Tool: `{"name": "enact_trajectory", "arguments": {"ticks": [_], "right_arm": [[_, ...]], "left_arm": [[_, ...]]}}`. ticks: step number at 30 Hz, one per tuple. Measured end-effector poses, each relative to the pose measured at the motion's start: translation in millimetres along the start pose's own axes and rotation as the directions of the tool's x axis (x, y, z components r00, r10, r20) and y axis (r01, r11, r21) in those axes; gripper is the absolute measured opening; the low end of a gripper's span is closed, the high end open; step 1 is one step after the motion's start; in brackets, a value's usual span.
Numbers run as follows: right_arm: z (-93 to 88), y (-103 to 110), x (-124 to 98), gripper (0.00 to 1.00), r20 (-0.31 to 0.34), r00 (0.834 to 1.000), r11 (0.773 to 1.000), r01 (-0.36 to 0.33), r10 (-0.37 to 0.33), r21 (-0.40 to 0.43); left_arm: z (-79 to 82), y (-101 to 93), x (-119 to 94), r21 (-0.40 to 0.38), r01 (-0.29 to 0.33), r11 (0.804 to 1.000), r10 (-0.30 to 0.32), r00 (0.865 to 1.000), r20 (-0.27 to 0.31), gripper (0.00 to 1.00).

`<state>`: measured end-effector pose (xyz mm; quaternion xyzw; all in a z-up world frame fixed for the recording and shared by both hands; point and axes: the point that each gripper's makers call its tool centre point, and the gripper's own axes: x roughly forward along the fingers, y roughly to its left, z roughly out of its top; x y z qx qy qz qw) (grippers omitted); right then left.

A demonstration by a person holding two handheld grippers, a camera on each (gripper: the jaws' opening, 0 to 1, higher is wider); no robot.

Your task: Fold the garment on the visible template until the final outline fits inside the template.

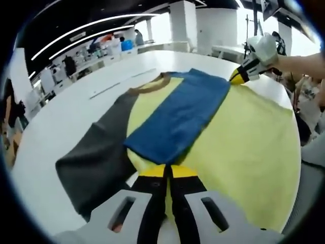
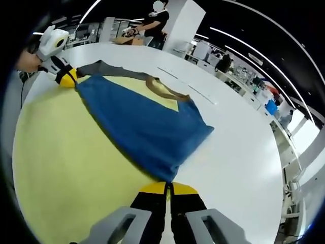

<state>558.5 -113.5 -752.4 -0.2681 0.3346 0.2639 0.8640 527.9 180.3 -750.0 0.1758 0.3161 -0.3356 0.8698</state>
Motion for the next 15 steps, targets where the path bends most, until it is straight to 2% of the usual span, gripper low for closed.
{"name": "enact_trajectory", "arguments": {"ticks": [1,5,8,13,15], "right_arm": [[-0.1,-1,0,0.00,0.003,1.000,1.000,-0.004,0.004,0.017],[1.6,1,-1,0.00,0.024,0.999,0.997,-0.028,0.026,0.079],[13.4,4,-4,0.12,0.108,0.993,0.981,-0.066,0.047,0.183],[21.2,2,-9,0.31,0.156,0.986,0.961,-0.089,0.049,0.263],[25.8,1,-11,0.37,0.183,0.982,0.946,-0.107,0.052,0.306]], "left_arm": [[1.4,1.0,-1,-0.009,-0.006,1.000,0.006,1.000,0.013,0.00],[-1.6,4.1,-3,-0.014,-0.010,1.000,0.010,1.000,0.002,0.00],[-0.8,2.8,-6,-0.049,0.003,0.999,-0.002,1.000,0.015,0.08],[3.2,2.7,-12,-0.130,0.009,0.991,-0.001,0.998,0.058,0.23],[5.5,1.1,-13,-0.153,0.024,0.988,-0.013,0.997,0.073,0.26]]}}
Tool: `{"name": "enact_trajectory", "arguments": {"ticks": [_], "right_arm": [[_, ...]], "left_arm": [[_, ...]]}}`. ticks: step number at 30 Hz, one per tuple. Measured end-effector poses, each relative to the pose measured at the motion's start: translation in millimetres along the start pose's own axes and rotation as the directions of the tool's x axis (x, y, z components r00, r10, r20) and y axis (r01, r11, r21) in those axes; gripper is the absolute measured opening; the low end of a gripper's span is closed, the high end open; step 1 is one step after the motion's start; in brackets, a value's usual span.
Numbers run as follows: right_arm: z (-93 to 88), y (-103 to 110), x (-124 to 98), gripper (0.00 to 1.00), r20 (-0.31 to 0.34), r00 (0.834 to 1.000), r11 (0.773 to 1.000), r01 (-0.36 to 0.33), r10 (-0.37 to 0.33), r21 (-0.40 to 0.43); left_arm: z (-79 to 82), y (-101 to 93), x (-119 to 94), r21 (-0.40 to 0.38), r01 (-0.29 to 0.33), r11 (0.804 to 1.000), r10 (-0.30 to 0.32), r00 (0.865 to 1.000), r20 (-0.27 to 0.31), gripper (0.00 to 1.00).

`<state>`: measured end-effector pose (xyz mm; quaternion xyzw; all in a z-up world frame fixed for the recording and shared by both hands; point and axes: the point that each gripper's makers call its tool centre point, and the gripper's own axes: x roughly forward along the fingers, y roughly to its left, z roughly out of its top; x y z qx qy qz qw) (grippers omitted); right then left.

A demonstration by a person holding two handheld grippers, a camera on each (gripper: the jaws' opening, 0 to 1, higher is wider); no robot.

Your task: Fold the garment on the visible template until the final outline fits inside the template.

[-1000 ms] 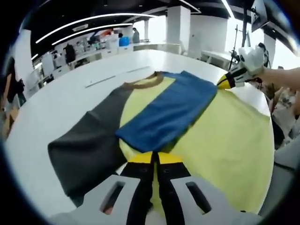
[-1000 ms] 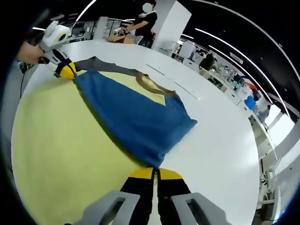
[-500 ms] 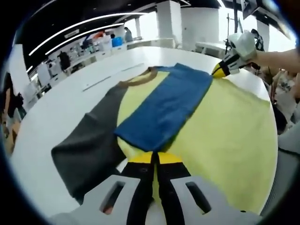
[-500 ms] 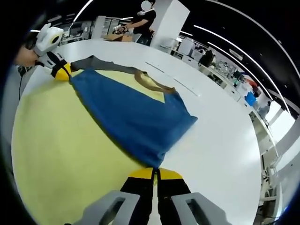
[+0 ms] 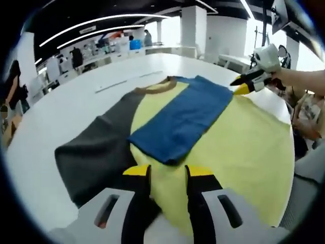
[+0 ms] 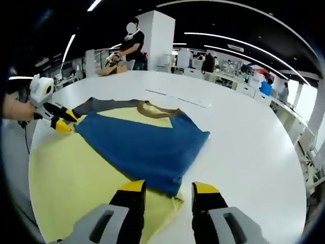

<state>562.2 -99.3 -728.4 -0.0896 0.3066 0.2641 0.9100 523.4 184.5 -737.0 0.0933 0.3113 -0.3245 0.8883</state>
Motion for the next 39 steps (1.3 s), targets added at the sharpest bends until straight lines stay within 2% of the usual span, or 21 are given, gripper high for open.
{"name": "enact_trajectory", "arguments": {"ticks": [5,9,12,15,21,31,36,39], "right_arm": [[13.1,6,-8,0.56,0.059,0.998,0.995,-0.038,0.032,0.093],[17.7,14,-15,0.73,0.075,0.996,0.994,-0.062,0.055,0.086],[20.1,22,-22,0.84,0.077,0.994,0.995,-0.082,0.077,0.063],[21.6,27,-28,0.91,0.081,0.992,0.993,-0.100,0.095,0.056],[27.7,41,-49,0.98,0.095,0.987,0.991,-0.135,0.132,0.024],[28.3,51,-74,0.99,0.101,0.984,0.989,-0.150,0.149,0.003],[28.5,54,-87,0.99,0.107,0.983,0.989,-0.148,0.147,0.004],[28.5,58,-93,0.99,0.111,0.983,0.989,-0.146,0.144,0.003]], "left_arm": [[6.9,2.8,-6,-0.050,-0.016,0.999,0.018,0.999,0.044,0.42],[12.9,7.9,-15,-0.136,-0.035,0.990,0.050,0.994,0.102,0.58],[13.4,12.5,-24,-0.143,-0.063,0.988,0.080,0.990,0.118,0.70],[13.3,16.7,-31,-0.154,-0.075,0.985,0.095,0.987,0.133,0.76],[11.5,30.4,-48,-0.182,-0.128,0.975,0.157,0.976,0.151,0.86],[-12.9,46.9,-67,-0.244,-0.213,0.946,0.246,0.963,0.111,0.93],[-27.8,49.2,-72,-0.264,-0.220,0.939,0.250,0.965,0.086,0.88],[-39.1,55.6,-78,-0.274,-0.251,0.928,0.275,0.960,0.053,0.82]]}}
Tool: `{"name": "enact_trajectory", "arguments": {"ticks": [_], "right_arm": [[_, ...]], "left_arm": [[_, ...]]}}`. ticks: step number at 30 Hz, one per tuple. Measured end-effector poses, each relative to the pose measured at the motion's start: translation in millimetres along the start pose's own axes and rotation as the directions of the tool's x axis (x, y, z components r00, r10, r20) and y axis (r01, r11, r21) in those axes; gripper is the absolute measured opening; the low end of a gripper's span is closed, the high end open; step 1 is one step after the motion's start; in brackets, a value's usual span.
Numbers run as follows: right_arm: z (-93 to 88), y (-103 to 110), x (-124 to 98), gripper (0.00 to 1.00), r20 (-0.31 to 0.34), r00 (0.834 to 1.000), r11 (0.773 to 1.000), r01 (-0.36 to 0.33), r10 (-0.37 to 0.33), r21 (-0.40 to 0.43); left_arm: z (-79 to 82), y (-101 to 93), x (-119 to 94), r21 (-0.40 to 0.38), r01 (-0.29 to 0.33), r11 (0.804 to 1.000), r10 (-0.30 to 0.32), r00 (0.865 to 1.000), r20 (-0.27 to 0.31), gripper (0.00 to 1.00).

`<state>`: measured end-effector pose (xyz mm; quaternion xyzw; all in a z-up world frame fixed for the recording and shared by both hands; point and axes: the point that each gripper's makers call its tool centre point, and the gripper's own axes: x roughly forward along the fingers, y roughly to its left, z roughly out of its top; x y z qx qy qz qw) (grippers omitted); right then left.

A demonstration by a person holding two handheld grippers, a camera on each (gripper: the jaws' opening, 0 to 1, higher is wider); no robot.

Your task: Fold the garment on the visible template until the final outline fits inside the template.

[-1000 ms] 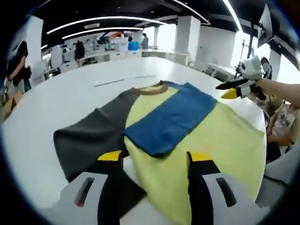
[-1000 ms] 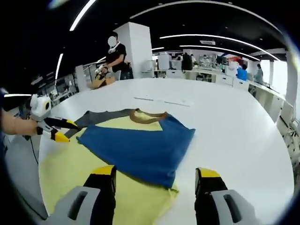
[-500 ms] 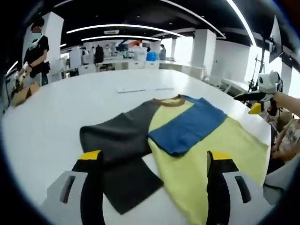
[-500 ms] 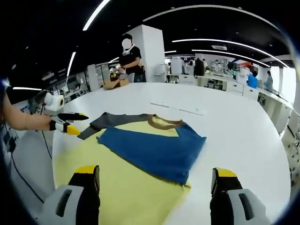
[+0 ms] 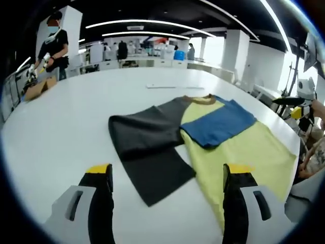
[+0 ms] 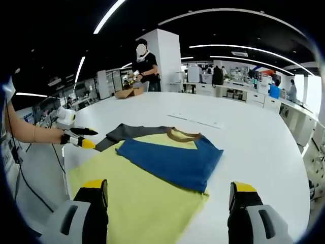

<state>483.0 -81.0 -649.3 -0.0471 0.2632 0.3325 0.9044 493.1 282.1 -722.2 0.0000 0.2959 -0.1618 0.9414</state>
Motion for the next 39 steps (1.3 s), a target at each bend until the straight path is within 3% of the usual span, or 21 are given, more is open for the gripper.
{"name": "enact_trajectory", "arguments": {"ticks": [5,12,16,24,33,36,39], "right_arm": [[-1.2,5,-9,0.99,0.008,1.000,1.000,0.013,-0.013,-0.006],[-8.0,12,-20,0.99,0.013,1.000,1.000,0.020,-0.020,0.011],[-12.9,16,-25,0.99,0.003,1.000,1.000,0.015,-0.015,0.002],[-13.7,26,-28,0.99,0.008,1.000,1.000,-0.008,0.008,-0.004],[-17.2,39,-30,0.99,0.006,0.999,0.999,-0.044,0.044,-0.012],[-17.3,43,-30,0.99,0.011,0.998,0.998,-0.061,0.061,-0.010],[-16.7,50,-31,0.99,0.017,0.996,0.996,-0.084,0.084,-0.013]], "left_arm": [[-7.8,19.4,-6,-0.037,-0.076,0.996,0.076,0.997,-0.006,0.62],[-20.7,30.4,-9,-0.036,-0.130,0.991,0.128,0.991,-0.049,0.49],[-29.9,30.6,-10,-0.040,-0.142,0.989,0.138,0.986,-0.089,0.40],[-38.3,23.2,-9,-0.039,-0.150,0.988,0.145,0.983,-0.110,0.27],[-36.9,14.9,-5,-0.025,-0.149,0.989,0.145,0.982,-0.121,0.14],[-34.9,17.6,-5,0.024,-0.182,0.983,0.184,0.975,-0.128,0.13],[-34.1,13.3,-1,-0.011,-0.165,0.986,0.162,0.977,-0.136,0.04]]}}
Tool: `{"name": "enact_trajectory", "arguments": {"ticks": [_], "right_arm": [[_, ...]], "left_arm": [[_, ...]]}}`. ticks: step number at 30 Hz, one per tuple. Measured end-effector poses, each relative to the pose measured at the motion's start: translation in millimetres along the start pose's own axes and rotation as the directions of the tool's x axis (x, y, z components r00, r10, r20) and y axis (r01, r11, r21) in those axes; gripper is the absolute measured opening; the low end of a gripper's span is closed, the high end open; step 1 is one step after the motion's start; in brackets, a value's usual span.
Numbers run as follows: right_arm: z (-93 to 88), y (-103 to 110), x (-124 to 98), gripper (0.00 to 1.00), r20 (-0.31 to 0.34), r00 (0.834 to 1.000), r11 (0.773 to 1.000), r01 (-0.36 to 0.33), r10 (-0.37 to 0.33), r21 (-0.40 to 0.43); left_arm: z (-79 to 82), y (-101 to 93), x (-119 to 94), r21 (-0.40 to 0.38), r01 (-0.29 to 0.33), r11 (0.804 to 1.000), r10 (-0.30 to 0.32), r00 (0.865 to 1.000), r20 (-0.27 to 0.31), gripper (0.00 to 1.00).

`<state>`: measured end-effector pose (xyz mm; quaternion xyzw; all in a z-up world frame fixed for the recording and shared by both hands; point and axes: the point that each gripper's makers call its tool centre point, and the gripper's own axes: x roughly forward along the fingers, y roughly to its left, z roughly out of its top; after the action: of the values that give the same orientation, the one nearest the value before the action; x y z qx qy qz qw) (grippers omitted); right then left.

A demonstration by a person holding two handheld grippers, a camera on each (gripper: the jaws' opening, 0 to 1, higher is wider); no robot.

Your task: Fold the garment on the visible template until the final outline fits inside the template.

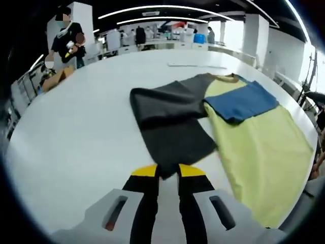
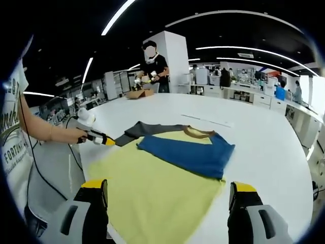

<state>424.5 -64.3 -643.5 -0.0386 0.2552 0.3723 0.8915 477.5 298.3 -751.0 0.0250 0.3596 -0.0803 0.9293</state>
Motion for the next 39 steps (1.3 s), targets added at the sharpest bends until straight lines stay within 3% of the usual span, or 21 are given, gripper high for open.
{"name": "enact_trajectory", "arguments": {"ticks": [5,9,11,18,22,28,32,35,39], "right_arm": [[0.2,10,0,0.99,0.000,0.999,0.999,-0.038,0.038,-0.015],[-0.1,12,0,0.99,-0.004,0.999,0.999,-0.042,0.042,-0.021],[-0.3,12,0,0.99,-0.007,0.999,0.999,-0.042,0.041,-0.024],[2.5,10,-2,0.99,0.001,0.999,0.999,-0.035,0.035,-0.025],[2.9,12,-3,0.99,-0.003,0.999,0.999,-0.040,0.040,-0.032],[0.2,12,-4,0.99,-0.014,0.999,0.998,-0.041,0.041,-0.037],[-0.2,12,-6,0.99,-0.015,0.999,0.999,-0.039,0.038,-0.036],[-2.2,11,-7,0.99,-0.025,0.999,0.999,-0.033,0.032,-0.042],[-1.1,12,-9,0.99,-0.018,0.999,0.999,-0.036,0.036,-0.038]], "left_arm": [[2.2,-0.2,1,0.049,-0.006,0.999,0.007,1.000,-0.028,0.00],[1.6,2.2,1,-0.020,0.019,1.000,-0.020,0.999,-0.028,0.00],[2.2,2.4,-2,-0.010,0.016,1.000,-0.017,0.999,-0.028,0.00],[21.1,12.5,-14,0.019,0.014,1.000,-0.014,1.000,0.011,0.00],[29.5,26.3,-23,-0.009,0.000,1.000,0.000,1.000,0.004,0.00],[33.6,52.0,-32,0.050,-0.040,0.998,0.041,0.999,-0.015,0.00],[29.5,67.2,-35,0.068,-0.052,0.996,0.055,0.998,-0.043,0.00],[26.3,87.7,-38,0.124,-0.105,0.987,0.113,0.992,-0.060,0.00],[23.9,103.5,-37,0.109,-0.127,0.986,0.135,0.989,-0.066,0.00]]}}
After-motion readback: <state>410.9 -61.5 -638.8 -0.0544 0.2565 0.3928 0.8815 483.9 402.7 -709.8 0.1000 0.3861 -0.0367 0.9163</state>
